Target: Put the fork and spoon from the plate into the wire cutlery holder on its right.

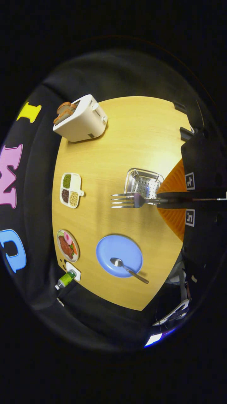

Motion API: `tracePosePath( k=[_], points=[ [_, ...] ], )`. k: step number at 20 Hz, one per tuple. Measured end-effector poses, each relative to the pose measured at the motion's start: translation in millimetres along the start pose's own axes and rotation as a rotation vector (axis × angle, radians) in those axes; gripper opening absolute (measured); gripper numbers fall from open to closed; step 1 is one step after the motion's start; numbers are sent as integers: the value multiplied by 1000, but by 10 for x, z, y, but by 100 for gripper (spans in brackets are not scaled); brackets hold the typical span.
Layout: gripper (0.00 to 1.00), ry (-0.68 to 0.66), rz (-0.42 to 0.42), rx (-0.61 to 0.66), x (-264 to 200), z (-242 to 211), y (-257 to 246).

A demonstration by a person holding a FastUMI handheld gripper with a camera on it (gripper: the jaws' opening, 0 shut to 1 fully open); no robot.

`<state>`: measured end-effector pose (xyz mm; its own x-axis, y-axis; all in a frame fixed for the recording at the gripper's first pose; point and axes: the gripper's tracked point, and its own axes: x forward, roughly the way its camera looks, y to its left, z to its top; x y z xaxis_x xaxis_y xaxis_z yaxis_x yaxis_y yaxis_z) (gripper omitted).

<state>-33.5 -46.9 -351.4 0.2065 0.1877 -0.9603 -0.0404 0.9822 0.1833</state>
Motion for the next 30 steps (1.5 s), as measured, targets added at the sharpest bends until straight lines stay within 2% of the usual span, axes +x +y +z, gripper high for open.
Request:
tracePosePath(
  k=[3, 11, 14, 18, 22, 25, 27, 30],
  points=[
    [7, 148, -3, -29, 100, -200, -184],
    [7, 484, -41, -178, 486, -281, -325],
    [7, 579, -81, -210, 568, -278, -305],
    [8, 629, -97, -213, 648, -158, -305],
    [11, 638, -89, -211, 702, -146, -264],
    [14, 586, -81, -212, 713, -83, -281],
    [19, 507, -71, -212, 707, -11, -289],
    [19, 325, -63, -192, 587, 199, -228]
  ],
)
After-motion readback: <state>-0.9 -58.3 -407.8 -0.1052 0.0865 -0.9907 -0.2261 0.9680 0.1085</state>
